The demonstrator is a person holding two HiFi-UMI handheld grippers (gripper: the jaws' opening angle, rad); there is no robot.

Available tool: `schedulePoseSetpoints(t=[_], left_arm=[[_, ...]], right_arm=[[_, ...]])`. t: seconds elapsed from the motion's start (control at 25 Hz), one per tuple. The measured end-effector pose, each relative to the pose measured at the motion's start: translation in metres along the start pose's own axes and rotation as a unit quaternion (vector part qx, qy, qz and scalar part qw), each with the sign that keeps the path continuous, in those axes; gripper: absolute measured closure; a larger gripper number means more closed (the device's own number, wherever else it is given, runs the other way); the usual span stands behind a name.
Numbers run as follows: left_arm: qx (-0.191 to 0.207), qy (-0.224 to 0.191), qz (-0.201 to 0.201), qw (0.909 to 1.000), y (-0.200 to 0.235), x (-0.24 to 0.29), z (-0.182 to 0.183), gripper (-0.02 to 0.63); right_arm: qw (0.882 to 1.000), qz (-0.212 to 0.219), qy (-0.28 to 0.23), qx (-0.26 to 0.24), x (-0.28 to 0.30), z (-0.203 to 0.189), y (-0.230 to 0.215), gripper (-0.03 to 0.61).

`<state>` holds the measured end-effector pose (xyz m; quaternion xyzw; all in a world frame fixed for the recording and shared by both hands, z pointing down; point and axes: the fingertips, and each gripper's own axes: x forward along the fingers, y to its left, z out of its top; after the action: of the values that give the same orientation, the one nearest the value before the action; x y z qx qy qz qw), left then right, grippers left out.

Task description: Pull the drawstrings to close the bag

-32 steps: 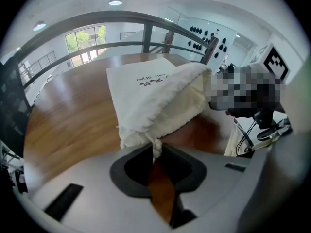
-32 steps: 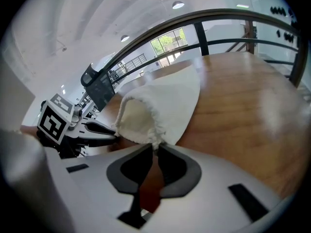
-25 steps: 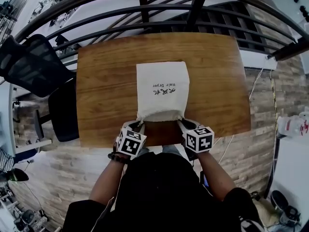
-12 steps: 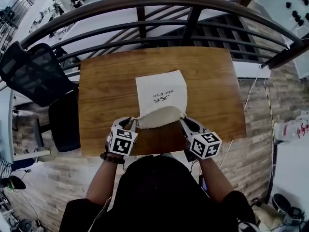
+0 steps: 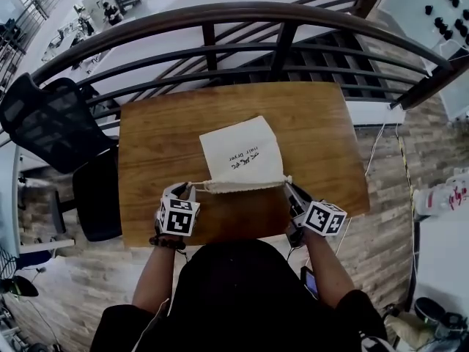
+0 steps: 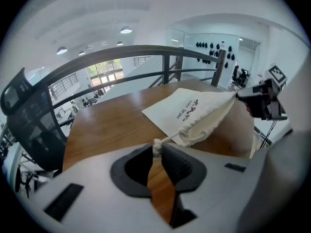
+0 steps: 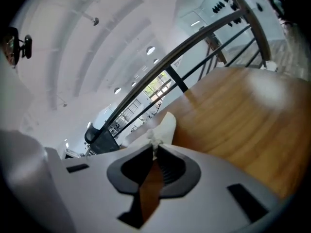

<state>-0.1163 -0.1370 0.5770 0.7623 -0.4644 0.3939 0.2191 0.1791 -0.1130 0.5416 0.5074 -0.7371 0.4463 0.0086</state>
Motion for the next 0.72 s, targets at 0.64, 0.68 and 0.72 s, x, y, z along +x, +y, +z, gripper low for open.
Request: schedulePoseSetpoints(t=[0.64,0.68,0.72], left_arm=[[0.026,-0.002,0.041,0.9988,0.003,-0.001,0.002,0.549],[0.026,-0.003,0.045,0.9987,0.004,-0.002,0.003,0.549],[0.026,-0.004,0.050,0.9984,0.006,-0.004,0.003,0.549]], right_arm=[[0.960,-0.216,0.039,-0.174,0.007,0.013,-0.073,0.552],[0.960,-0.216,0.040,-0.173,0.008,0.014,-0.073,0.552],[0.960,-0.217,0.041,-0.171,0.009,0.016,-0.074,0.552]])
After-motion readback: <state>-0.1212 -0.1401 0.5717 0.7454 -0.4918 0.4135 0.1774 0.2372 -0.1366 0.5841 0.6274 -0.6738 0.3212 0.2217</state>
